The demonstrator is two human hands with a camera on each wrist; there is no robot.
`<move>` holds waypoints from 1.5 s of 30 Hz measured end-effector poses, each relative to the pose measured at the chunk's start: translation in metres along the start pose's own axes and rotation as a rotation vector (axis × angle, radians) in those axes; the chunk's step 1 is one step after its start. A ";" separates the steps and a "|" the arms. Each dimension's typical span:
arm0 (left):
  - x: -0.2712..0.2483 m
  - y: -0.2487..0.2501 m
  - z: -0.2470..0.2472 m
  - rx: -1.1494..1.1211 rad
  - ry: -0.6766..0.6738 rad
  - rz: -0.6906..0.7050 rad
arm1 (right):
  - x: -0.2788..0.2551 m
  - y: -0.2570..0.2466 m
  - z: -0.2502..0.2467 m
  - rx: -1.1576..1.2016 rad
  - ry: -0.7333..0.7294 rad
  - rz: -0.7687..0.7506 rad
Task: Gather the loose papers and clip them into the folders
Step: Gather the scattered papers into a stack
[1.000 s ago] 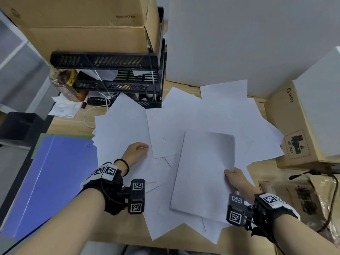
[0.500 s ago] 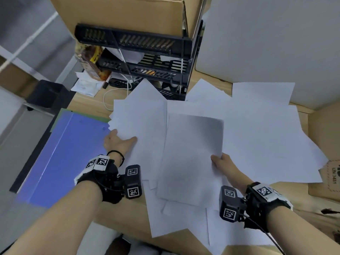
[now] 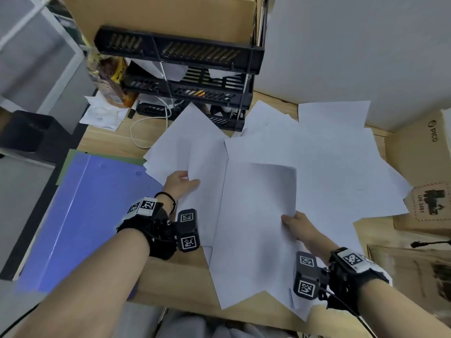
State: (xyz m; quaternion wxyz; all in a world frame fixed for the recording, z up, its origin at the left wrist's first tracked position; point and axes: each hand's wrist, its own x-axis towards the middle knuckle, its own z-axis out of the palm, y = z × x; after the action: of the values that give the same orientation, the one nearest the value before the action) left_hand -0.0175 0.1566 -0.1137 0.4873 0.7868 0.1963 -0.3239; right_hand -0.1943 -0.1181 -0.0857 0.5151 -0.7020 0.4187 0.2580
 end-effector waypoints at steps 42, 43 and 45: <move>-0.088 0.096 -0.105 0.027 -0.096 0.874 | -0.047 -0.028 0.072 -0.001 -0.025 -0.037; -0.094 0.098 -0.106 0.073 -0.087 0.898 | -0.049 -0.027 0.071 0.002 -0.030 -0.051; -0.107 0.104 -0.103 0.149 -0.062 0.937 | -0.053 -0.026 0.066 0.003 -0.031 -0.068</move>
State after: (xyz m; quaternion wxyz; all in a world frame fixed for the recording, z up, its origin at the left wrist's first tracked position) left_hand 0.0033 0.2027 0.0602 0.5288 0.8134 -0.2179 -0.1057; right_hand -0.1949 -0.0357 -0.0532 0.5310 -0.7110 0.3871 0.2504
